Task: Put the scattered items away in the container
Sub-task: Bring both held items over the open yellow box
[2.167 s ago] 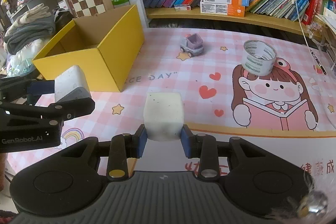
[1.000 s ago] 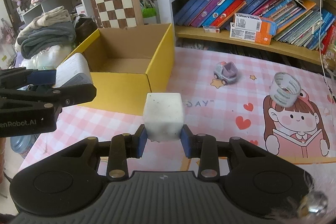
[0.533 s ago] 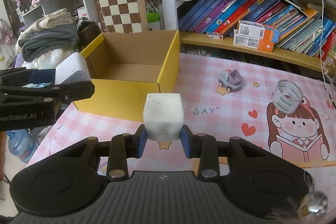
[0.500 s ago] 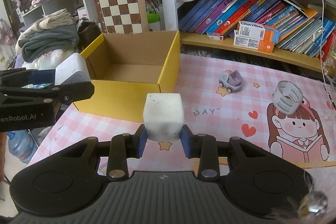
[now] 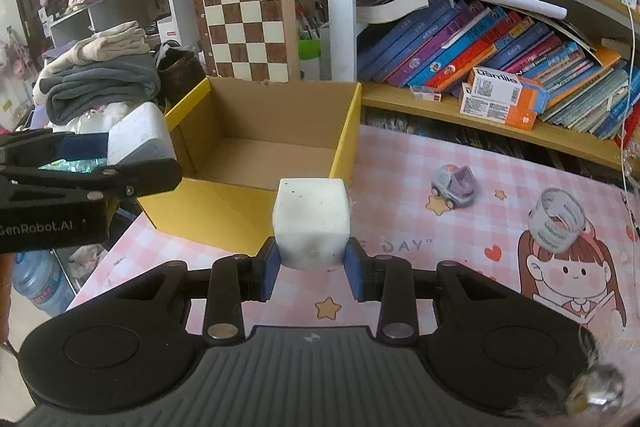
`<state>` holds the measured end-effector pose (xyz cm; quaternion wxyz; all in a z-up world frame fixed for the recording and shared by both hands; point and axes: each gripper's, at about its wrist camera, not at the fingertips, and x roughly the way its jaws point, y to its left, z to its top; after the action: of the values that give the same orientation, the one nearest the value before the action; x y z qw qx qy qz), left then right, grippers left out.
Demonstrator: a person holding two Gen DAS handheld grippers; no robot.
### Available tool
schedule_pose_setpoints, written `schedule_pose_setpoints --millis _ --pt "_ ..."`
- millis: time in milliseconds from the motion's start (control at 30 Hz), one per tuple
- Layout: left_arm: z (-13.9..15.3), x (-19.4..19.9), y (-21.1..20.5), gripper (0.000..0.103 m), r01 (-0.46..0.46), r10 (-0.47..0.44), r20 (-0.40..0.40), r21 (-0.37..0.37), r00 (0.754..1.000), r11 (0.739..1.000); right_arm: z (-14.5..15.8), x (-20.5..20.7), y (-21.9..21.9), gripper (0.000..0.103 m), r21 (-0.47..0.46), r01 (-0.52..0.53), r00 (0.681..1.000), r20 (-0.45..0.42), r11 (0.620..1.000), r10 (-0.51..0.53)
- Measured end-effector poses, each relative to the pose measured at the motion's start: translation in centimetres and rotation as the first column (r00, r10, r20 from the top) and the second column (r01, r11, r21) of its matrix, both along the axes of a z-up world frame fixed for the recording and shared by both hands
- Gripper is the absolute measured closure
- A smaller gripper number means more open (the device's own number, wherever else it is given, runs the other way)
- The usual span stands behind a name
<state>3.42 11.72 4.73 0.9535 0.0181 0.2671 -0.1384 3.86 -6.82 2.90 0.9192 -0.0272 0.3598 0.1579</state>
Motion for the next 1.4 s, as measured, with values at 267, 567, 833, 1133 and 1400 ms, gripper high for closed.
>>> schedule_pose_setpoints --millis 267,567,833,1133,1400 --pt "0.1 1.7 1.3 0.032 -0.017 0.017 0.016 0.0 1.0 1.0 0.6 1.8 1.3 0.07 -0.022 -0.017 1.0 0.015 1.0 0.017" --pt "0.1 3.8 2.8 0.032 -0.043 0.043 0.025 0.004 0.999 0.999 0.8 4.3 3.1 0.07 -0.034 -0.04 0.999 0.023 0.999 0.041" --pt "0.1 4.9 3.4 0.032 -0.051 0.051 0.026 0.009 0.998 0.999 0.8 5.6 4.5 0.07 -0.041 -0.066 0.997 0.029 0.997 0.068" --pt "-0.7 6.4 3.9 0.032 -0.078 0.078 0.002 0.026 0.997 0.997 0.4 7.4 5.2 0.07 -0.052 -0.071 0.997 0.033 0.996 0.073" --pt "-1.6 8.7 4.4 0.032 -0.115 0.116 -0.019 0.04 0.993 0.993 -0.1 9.5 5.9 0.07 -0.071 -0.077 0.996 0.036 0.995 0.08"
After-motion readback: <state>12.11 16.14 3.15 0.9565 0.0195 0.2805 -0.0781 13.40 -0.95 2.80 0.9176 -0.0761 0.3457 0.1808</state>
